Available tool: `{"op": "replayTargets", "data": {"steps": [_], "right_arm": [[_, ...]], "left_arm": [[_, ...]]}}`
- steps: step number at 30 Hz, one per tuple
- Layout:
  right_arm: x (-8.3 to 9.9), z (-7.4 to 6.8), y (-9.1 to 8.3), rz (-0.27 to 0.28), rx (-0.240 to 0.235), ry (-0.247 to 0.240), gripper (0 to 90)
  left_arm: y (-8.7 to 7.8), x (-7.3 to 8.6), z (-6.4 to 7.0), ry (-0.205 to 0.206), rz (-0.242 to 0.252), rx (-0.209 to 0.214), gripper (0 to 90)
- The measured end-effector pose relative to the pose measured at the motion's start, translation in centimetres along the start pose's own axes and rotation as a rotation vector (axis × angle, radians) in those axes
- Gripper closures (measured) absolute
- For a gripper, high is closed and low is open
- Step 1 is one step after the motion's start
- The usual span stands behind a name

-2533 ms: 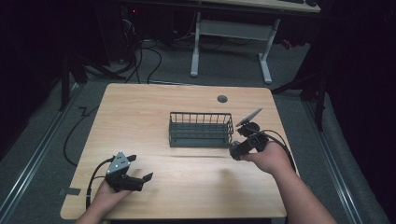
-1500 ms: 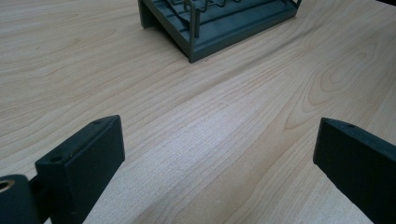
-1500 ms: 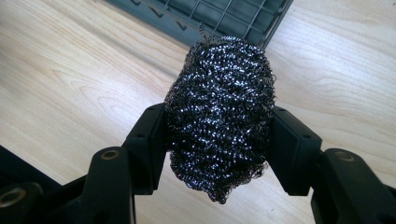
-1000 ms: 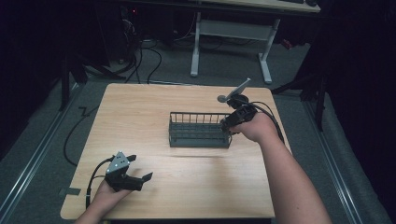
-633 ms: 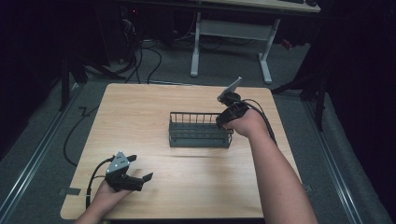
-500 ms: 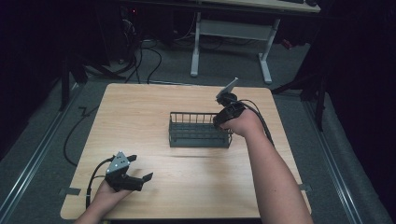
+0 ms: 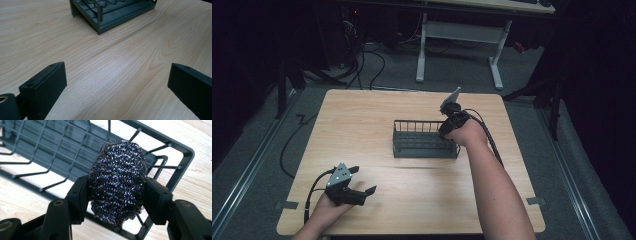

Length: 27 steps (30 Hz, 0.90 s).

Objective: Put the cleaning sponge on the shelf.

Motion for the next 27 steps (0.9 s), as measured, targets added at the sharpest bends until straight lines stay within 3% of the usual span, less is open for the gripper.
{"op": "replayTargets", "data": {"steps": [5,17,27], "right_arm": [[0.0,0.1,0.8,-0.005,0.009,0.024,42.6],[0.0,0.1,2.3,-0.021,0.048,0.012,41.4],[0.0,-0.1,1.9,-0.014,0.025,0.028,36.9]], "left_arm": [[-0.1,-0.1,0.0,-0.003,0.006,0.000,2.7],[-0.2,-0.2,0.2,-0.002,0.012,0.004,2.7],[-0.2,-0.2,0.2,-0.002,0.010,0.006,2.7]]}}
Point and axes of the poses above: each handheld gripper's, and its own axes: y roughly forward along the jaws, x roughly out of its underside, z roughly to its right, the point moved 9 cm from there along y, roughly forward along the jaws, and after that the axes turned 12 degrees about y, right-handed, at the moved point
